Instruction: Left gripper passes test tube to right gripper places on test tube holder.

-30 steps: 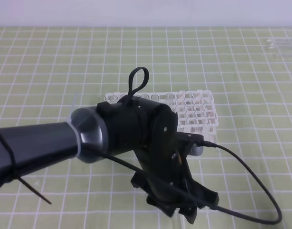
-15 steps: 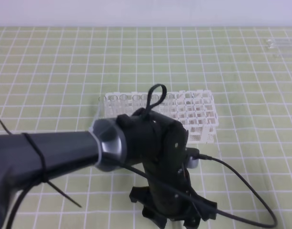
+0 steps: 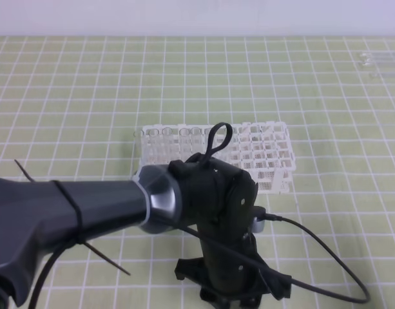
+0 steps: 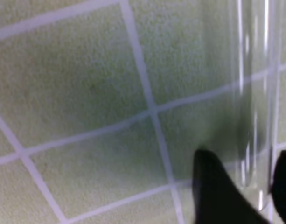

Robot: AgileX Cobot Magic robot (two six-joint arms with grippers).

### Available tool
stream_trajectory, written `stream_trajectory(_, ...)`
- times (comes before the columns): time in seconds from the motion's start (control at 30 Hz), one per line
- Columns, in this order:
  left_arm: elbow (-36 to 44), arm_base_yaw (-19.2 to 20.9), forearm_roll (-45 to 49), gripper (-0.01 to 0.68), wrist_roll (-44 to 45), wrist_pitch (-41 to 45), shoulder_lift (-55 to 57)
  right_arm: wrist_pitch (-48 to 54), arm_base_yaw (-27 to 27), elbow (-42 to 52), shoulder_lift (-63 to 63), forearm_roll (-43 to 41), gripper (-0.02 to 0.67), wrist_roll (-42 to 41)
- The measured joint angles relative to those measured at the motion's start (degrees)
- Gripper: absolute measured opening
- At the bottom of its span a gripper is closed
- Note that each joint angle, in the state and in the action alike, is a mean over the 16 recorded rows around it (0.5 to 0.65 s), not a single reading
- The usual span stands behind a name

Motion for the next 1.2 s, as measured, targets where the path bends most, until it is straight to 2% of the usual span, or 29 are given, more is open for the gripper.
stream_trajectory(0.4,-0.02,0.0,2.54,0.006,0.85,1.75,-1.02,0.0,0.0,0.0,0.0,0.0,-0.002,0.0)
stream_trajectory(0.7,-0.07,-0.56,9.15,0.006,0.93,2.13,-5.67,0.0,0.0,0.0,0.0,0.0,-0.002,0.0)
stream_trajectory(0.93,0.05,-3.36,18.6,0.006,0.65,0.66,-10.9,0.0,0.0,0.0,0.0,0.0,-0.002,0.0)
stream_trajectory(1.2,4.3,-7.18,27.91,0.004,-0.33,-6.42,-17.84,0.0,0.0,0.0,0.0,0.0,-0.002,0.0)
